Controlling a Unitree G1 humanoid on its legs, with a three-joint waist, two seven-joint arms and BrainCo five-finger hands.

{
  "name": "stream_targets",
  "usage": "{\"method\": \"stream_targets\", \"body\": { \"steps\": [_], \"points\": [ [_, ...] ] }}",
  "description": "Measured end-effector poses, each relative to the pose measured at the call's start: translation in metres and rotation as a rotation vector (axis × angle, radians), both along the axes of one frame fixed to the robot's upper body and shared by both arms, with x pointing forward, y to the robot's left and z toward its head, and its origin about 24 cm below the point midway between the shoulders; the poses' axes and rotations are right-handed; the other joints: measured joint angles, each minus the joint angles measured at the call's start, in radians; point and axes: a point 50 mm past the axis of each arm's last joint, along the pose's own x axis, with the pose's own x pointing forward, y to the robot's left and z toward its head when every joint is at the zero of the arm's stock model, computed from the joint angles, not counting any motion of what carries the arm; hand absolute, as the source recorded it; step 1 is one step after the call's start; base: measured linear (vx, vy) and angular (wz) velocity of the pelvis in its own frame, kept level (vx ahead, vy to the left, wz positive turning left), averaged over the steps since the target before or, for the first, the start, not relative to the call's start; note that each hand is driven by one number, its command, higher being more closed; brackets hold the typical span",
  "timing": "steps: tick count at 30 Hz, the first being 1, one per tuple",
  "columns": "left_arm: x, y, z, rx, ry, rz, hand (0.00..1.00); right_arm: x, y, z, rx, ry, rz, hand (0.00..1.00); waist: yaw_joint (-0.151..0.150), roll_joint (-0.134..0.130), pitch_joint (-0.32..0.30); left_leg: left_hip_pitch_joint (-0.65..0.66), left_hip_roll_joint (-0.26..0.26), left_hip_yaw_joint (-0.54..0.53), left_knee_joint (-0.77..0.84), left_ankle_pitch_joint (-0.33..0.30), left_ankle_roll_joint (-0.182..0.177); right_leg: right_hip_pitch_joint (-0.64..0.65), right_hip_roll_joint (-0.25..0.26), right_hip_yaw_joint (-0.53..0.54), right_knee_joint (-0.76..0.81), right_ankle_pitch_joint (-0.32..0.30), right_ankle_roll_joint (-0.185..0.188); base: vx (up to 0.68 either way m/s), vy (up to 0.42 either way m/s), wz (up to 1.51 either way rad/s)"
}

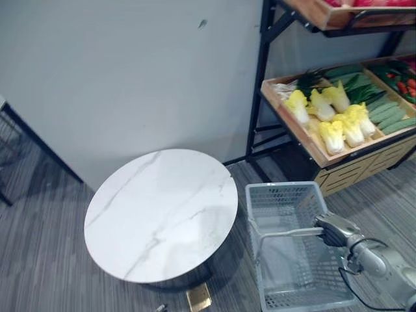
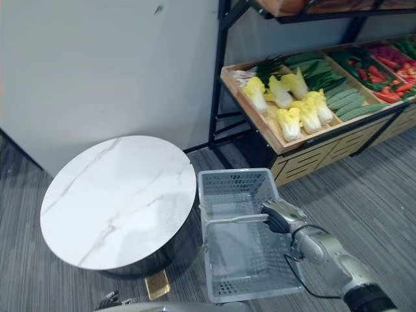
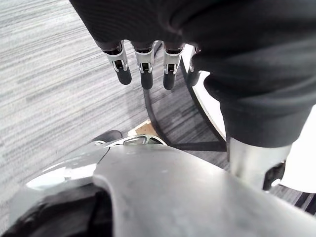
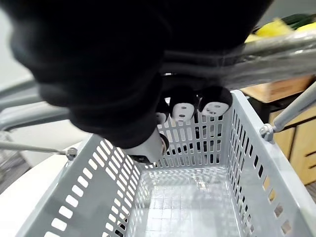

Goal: Pick vegetable in the basket

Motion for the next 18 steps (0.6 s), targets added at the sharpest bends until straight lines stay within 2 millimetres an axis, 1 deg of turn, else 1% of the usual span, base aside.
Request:
{"method": "stream_targets", "body": {
  "steps": [1,2,3,4,5,6,7,8,9,10,11,12,13,14,15,16,17,18],
  "points": [
    [0.000,0.000,0.000,0.004,0.001,-0.010,0.00,-0.001,-0.001,-0.001,-0.010,-0.006,-0.008,1.00,0.000,-0.001,0.000,-0.013,-0.005,0.017,0.014,-0.013,0.000,-0.014,-0.005,0.017,-0.003,0.006,0.009,-0.15,0.109,-0.66],
    [0.002,0.003,0.001,0.015,-0.005,-0.031,0.00,-0.004,-0.003,-0.004,-0.019,-0.002,-0.024,1.00,-0.005,-0.009,0.001,-0.037,-0.021,0.050,0.057,-0.029,0.015,-0.043,-0.019,0.040,-0.022,0.008,0.026,-0.16,0.119,-0.66],
    [0.005,0.004,0.002,0.022,-0.014,-0.046,0.00,-0.007,-0.002,-0.008,-0.025,0.009,-0.029,1.00,-0.012,-0.016,-0.001,-0.067,-0.027,0.078,0.095,-0.038,0.044,-0.060,-0.043,0.004,-0.068,-0.007,0.014,-0.14,0.143,-0.69],
    [0.009,0.003,0.003,0.021,-0.021,-0.058,0.00,-0.007,-0.001,-0.009,-0.026,0.011,-0.035,1.00,-0.014,-0.008,0.001,-0.071,-0.022,0.097,0.085,-0.040,0.052,-0.050,-0.055,-0.053,-0.103,-0.030,-0.006,-0.17,0.137,-0.90],
    [0.010,-0.003,0.001,0.007,-0.022,-0.061,0.00,-0.003,0.004,-0.009,-0.013,0.000,-0.036,1.00,-0.004,0.026,0.014,-0.068,0.016,0.168,0.065,-0.033,0.077,-0.078,-0.089,-0.244,-0.016,-0.065,-0.119,-0.19,0.122,-1.12],
    [0.013,-0.003,0.002,0.008,-0.029,-0.057,0.00,0.000,0.008,-0.008,0.001,-0.015,-0.031,1.00,0.007,0.023,0.029,-0.061,0.029,0.214,0.074,-0.037,0.081,-0.120,-0.129,-0.367,0.161,-0.081,-0.170,-0.13,0.121,-1.37],
    [0.015,0.001,0.003,0.019,-0.037,-0.065,0.00,0.004,0.011,-0.006,0.015,-0.030,-0.023,1.00,0.006,0.007,0.037,-0.041,0.033,0.256,0.091,-0.048,0.088,-0.109,-0.191,-0.504,0.349,-0.124,-0.231,-0.06,0.092,-1.09],
    [0.013,0.002,0.003,0.024,-0.033,-0.071,0.00,0.006,0.013,-0.006,0.020,-0.032,-0.018,1.00,0.007,0.007,0.036,-0.041,0.034,0.276,0.097,-0.052,0.090,-0.090,-0.217,-0.552,0.397,-0.138,-0.251,-0.01,0.068,-1.39],
    [0.013,0.005,0.004,0.032,-0.027,-0.095,0.00,0.015,0.017,-0.001,0.026,-0.057,0.007,1.00,0.019,-0.012,0.023,-0.029,0.039,0.353,0.105,-0.054,0.082,-0.051,-0.237,-0.636,0.412,-0.205,-0.250,-0.01,-0.006,-1.34],
    [0.014,0.005,0.004,0.032,-0.028,-0.095,0.00,0.020,0.020,0.003,0.028,-0.072,0.021,1.00,0.025,-0.017,0.021,-0.028,0.048,0.385,0.114,-0.058,0.077,-0.049,-0.235,-0.651,0.399,-0.215,-0.243,-0.03,-0.043,-1.77],
    [0.016,0.004,0.004,0.030,-0.031,-0.098,0.00,0.027,0.023,0.006,0.027,-0.087,0.039,1.00,0.032,-0.014,0.023,-0.029,0.071,0.447,0.138,-0.065,0.067,-0.048,-0.221,-0.674,0.352,-0.217,-0.208,-0.06,-0.088,-1.53],
    [0.016,0.004,0.004,0.027,-0.030,-0.098,0.00,0.028,0.025,0.006,0.032,-0.087,0.048,1.00,0.035,-0.013,0.021,-0.028,0.090,0.494,0.164,-0.073,0.052,-0.046,-0.194,-0.684,0.285,-0.215,-0.161,-0.06,-0.138,-1.43],
    [0.017,0.004,0.004,0.028,-0.033,-0.096,0.00,0.028,0.025,0.006,0.033,-0.086,0.047,1.00,0.034,-0.008,0.020,-0.026,0.101,0.516,0.175,-0.076,0.044,-0.044,-0.163,-0.674,0.240,-0.200,-0.119,-0.03,-0.132,-1.22],
    [0.016,0.001,0.003,0.018,-0.022,-0.091,0.00,0.027,0.025,0.004,0.036,-0.081,0.040,1.00,0.035,0.005,0.019,-0.027,0.116,0.538,0.169,-0.066,0.031,-0.038,-0.099,-0.640,0.160,-0.155,-0.125,-0.02,-0.145,-1.26],
    [0.013,-0.002,0.001,0.007,-0.007,-0.089,0.00,0.025,0.025,0.002,0.038,-0.073,0.035,1.00,0.030,0.023,0.012,-0.008,0.128,0.583,0.127,-0.035,0.020,-0.021,-0.026,-0.605,0.044,-0.103,-0.137,-0.02,-0.105,-1.19],
    [0.011,-0.002,0.000,0.005,-0.001,-0.088,0.00,0.023,0.024,0.001,0.039,-0.068,0.027,1.00,0.026,0.022,0.012,-0.003,0.135,0.598,0.123,-0.030,0.021,-0.015,-0.006,-0.592,0.015,-0.089,-0.140,-0.03,-0.123,-1.02],
    [0.012,-0.001,0.001,0.003,-0.002,-0.082,0.00,0.017,0.021,-0.003,0.039,-0.052,0.010,1.00,0.016,0.033,0.006,0.007,0.157,0.601,0.140,-0.027,0.021,0.003,0.030,-0.572,-0.034,-0.073,-0.144,-0.02,-0.080,-0.59],
    [0.011,0.000,0.001,0.003,0.000,-0.074,0.00,0.013,0.020,-0.006,0.040,-0.038,0.004,1.00,0.008,0.030,0.006,0.009,0.182,0.598,0.175,-0.026,0.021,0.016,0.050,-0.560,-0.059,-0.069,-0.145,-0.01,-0.082,-0.57]
  ]
}}
